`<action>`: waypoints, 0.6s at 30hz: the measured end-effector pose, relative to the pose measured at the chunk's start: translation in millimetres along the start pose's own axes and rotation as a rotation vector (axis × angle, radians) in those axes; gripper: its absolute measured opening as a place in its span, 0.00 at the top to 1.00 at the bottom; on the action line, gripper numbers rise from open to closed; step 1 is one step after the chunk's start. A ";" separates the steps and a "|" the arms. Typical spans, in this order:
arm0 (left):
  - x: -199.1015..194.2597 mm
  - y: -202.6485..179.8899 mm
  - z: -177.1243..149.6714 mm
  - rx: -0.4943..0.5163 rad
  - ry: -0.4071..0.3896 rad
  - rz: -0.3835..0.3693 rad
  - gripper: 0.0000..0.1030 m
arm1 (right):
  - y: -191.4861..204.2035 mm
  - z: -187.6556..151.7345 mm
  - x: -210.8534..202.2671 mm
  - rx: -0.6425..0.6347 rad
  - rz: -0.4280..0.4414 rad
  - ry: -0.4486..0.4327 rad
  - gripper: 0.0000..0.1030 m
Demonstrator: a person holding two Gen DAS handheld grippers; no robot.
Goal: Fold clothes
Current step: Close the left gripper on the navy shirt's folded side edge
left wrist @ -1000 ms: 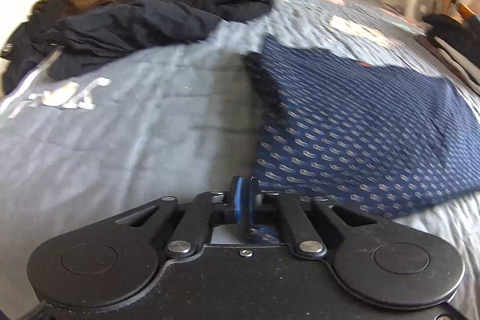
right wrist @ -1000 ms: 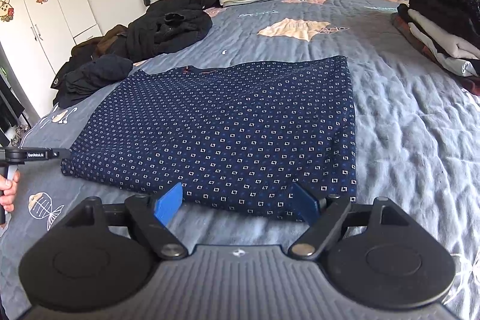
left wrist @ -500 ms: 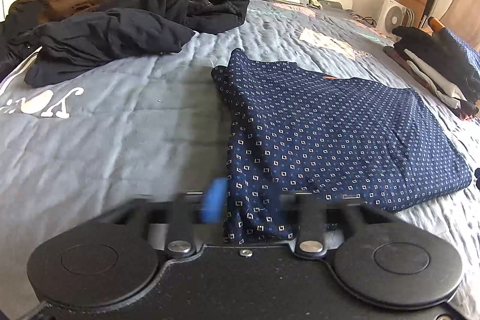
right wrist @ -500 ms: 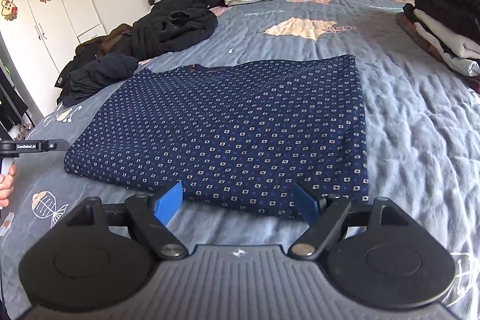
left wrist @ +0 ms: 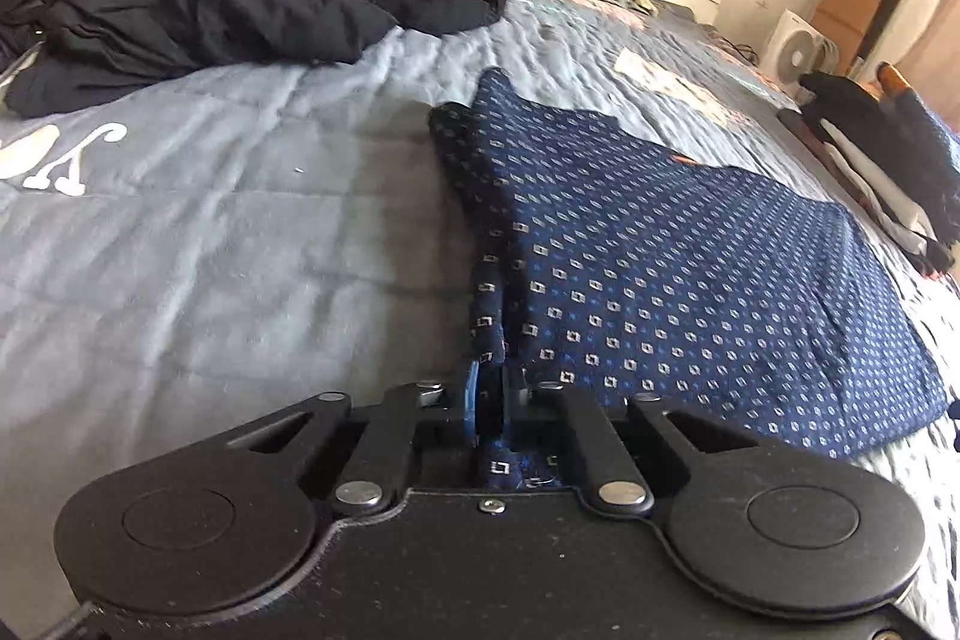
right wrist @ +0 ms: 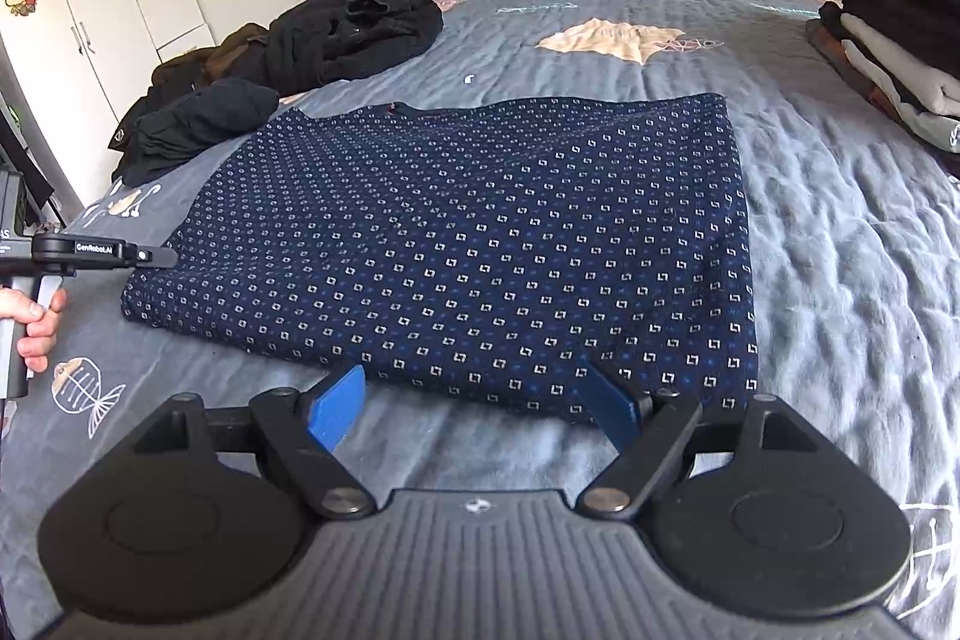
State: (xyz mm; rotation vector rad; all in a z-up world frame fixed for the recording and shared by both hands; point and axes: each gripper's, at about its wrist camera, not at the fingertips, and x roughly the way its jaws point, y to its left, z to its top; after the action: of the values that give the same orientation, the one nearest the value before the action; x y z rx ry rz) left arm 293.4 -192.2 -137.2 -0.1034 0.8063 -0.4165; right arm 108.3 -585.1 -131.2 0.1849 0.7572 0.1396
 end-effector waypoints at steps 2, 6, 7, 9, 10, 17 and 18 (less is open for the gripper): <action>-3.0 7.8 1.9 -0.035 -0.009 -0.002 0.94 | -0.6 -0.9 1.1 0.000 -0.004 0.005 0.22; -8.9 13.6 5.4 -0.045 0.033 -0.057 0.93 | -2.9 -1.3 1.0 0.005 -0.002 0.004 0.22; -11.3 12.2 6.9 -0.035 0.041 -0.064 0.93 | -3.4 -1.2 0.4 0.007 0.000 0.002 0.22; -15.4 8.5 9.8 -0.011 0.035 -0.067 0.91 | -3.1 -0.2 -1.2 0.006 0.014 -0.009 0.22; -17.0 6.0 11.1 0.006 0.016 -0.061 0.89 | -2.7 0.9 -1.7 0.011 0.024 -0.014 0.22; -3.3 -0.9 15.7 -0.026 -0.061 -0.061 0.50 | 7.9 7.4 2.5 0.062 0.083 -0.038 0.22; 1.5 -1.6 16.1 -0.028 -0.062 -0.069 0.50 | 10.1 7.1 3.5 0.068 0.088 -0.038 0.22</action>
State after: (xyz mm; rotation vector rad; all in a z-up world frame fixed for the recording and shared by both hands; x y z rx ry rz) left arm 305.4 -195.3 -126.7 -0.1699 0.7487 -0.4647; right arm 115.2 -575.4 -126.3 0.2854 0.7166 0.1935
